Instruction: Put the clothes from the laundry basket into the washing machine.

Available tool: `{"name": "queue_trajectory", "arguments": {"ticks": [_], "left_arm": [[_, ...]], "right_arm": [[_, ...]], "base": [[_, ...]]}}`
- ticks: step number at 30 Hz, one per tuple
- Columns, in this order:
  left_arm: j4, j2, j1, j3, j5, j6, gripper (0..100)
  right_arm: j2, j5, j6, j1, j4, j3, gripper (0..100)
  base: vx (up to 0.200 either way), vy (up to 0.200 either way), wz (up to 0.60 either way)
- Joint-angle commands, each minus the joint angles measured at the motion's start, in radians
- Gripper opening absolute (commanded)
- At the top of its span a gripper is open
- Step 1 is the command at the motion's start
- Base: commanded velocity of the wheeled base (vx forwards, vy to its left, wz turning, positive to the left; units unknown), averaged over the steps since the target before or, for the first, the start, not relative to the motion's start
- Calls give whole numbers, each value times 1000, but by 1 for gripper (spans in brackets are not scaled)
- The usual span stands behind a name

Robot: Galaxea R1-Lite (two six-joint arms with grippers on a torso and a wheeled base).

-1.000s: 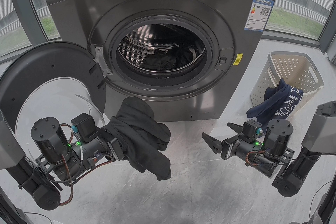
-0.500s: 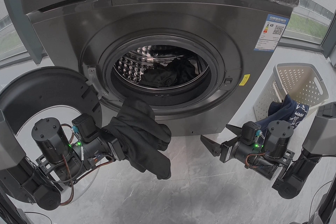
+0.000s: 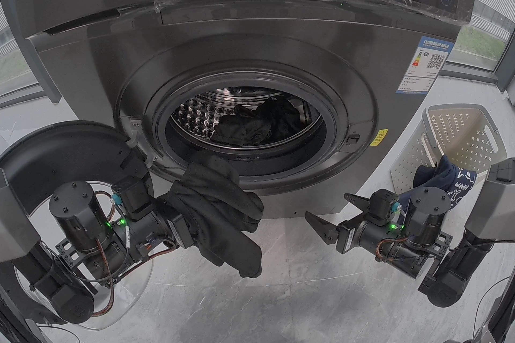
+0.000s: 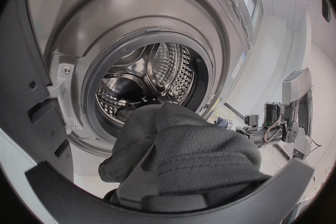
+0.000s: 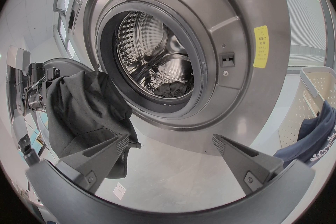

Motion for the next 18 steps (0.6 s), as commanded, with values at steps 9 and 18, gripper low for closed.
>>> {"name": "queue_trajectory", "arguments": {"ticks": [9, 18], "left_arm": [[-4, 2, -19, -39, 4, 2, 0], [-4, 152, -56, -153, 55, 16, 0]], "right_arm": [[-18, 1, -6, 59, 0, 47, 100], [-32, 0, -4, 88, -1, 44, 100]], "base": [[0, 0, 0], [0, 0, 0]]}}
